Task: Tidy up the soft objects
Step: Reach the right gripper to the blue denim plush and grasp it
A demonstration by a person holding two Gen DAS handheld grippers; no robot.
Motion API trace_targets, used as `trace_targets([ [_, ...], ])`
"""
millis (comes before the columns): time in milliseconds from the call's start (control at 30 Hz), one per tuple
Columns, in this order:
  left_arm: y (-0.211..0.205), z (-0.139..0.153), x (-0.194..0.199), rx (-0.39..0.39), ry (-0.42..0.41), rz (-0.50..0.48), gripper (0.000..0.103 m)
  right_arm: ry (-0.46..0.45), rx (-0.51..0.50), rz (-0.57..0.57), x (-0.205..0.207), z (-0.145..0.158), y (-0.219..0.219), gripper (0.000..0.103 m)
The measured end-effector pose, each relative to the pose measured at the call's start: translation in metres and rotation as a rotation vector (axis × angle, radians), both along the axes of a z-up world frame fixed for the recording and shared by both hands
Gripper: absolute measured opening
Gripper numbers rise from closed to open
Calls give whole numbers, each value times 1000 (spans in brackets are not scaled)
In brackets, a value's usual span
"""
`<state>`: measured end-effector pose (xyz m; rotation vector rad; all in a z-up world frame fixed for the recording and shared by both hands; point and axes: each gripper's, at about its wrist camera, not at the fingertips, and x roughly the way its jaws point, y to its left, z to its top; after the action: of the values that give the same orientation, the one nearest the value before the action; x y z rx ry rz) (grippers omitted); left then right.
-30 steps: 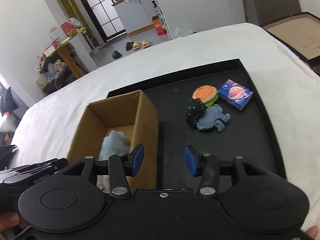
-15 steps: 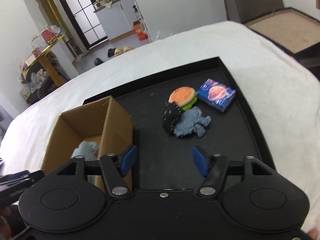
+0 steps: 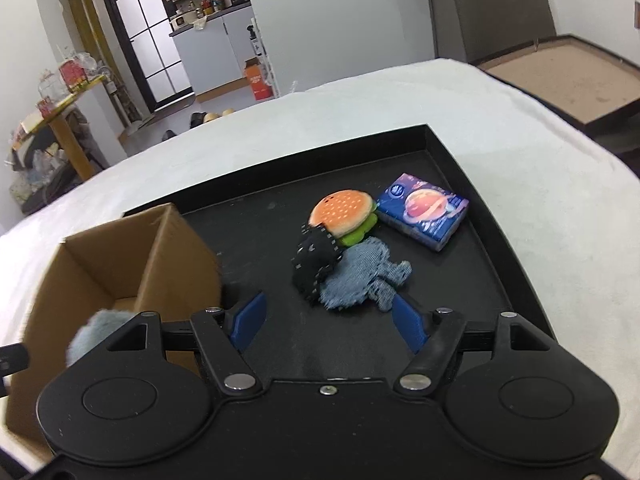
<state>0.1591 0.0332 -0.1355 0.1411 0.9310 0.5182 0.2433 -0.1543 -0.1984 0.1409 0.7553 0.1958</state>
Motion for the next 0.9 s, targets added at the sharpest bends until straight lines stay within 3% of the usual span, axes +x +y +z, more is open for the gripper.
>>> trace_targets([
  [267,-4,-5,4,28,11,2,70,-29,-57,-68,19,-17,-6,63],
  [433,-3,-9,8,27,25,12,70,39,16,-93,28,-29,-17,57],
  [667,-6,-11,10,48,34,7,70,45,44,-76,32,-38,-16,53],
  [767,-6,-10,10,46,32,8,70,41,36,-60,31,-38,-14,42],
  [833,-5,-9,8,40,26,11,70,53,39,-31,31,-36,-10,20],
  [900,-5,-8,5,32,17,11,70,52,24,-24,27,-34,-9,15],
])
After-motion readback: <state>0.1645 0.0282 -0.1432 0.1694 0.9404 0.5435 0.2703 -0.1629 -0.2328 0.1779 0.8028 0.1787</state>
